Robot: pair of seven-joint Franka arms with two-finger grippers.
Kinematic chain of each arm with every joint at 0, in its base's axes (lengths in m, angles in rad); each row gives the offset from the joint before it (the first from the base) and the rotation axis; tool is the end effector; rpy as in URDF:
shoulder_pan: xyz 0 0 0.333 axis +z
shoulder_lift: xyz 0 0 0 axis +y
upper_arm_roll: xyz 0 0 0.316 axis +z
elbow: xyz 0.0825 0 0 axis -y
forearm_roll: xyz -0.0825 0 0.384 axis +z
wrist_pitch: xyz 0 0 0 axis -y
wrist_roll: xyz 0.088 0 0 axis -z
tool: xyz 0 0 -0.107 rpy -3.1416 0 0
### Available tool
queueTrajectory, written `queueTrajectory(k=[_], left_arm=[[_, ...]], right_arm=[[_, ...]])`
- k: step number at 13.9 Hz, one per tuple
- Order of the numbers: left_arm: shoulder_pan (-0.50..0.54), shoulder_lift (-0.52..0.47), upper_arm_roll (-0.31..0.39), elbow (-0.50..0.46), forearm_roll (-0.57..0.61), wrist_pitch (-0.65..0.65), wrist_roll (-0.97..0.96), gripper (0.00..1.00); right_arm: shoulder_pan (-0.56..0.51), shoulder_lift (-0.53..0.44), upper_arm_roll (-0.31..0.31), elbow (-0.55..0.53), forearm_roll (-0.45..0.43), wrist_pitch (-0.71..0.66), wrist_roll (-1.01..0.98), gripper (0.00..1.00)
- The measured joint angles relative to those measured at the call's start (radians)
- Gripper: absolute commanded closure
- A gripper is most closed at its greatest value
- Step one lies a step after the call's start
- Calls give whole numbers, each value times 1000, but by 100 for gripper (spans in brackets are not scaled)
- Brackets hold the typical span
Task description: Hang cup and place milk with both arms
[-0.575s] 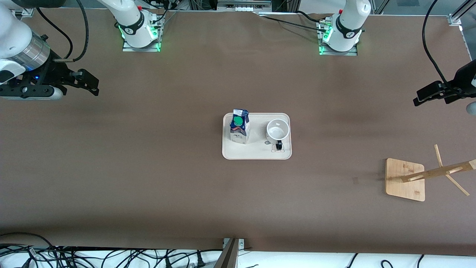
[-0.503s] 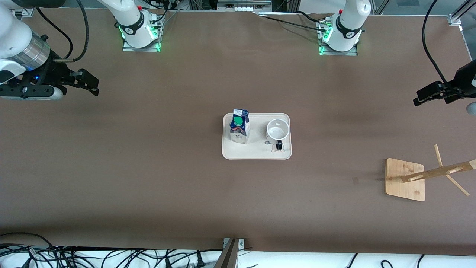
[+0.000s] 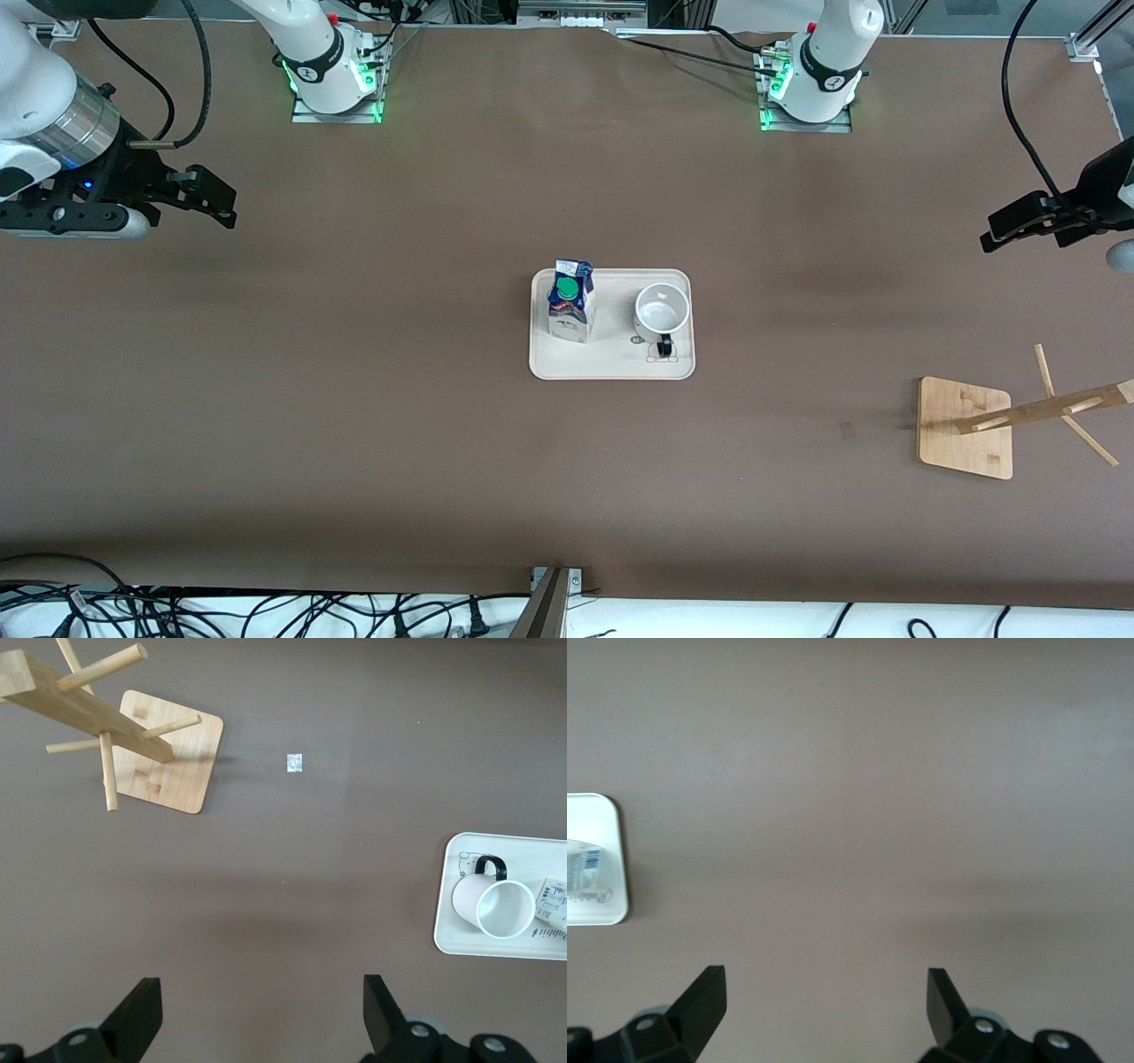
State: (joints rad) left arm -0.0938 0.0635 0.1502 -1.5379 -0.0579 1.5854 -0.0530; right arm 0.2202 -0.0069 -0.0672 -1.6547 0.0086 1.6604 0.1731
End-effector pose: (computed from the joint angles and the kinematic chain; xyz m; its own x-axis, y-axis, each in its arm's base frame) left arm 0.5744 0.0235 0.6060 0.9938 0.1098 -0.0178 0.1105 -0.9927 0.0475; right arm 0.5522 0.0859 0.5964 0.9997 -0.0209 0.0108 -0.0208 -0.9997 -0.0111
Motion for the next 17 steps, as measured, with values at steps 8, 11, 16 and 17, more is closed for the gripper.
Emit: queueTrajectory(k=[8, 11, 16, 17], left_arm=[[0, 0, -11, 0, 0, -5, 0, 0], [-1, 0, -22, 1, 0, -6, 0, 0], [1, 19, -23, -1, 0, -6, -1, 0], [7, 29, -20, -1, 0, -6, -1, 0]], right_arm=[[138, 174, 57, 28, 106, 81, 74, 0], [260, 279, 61, 92, 117, 174, 296, 0], [418, 483, 63, 258, 116, 261, 614, 0], [438, 519, 62, 282, 113, 283, 658, 0]])
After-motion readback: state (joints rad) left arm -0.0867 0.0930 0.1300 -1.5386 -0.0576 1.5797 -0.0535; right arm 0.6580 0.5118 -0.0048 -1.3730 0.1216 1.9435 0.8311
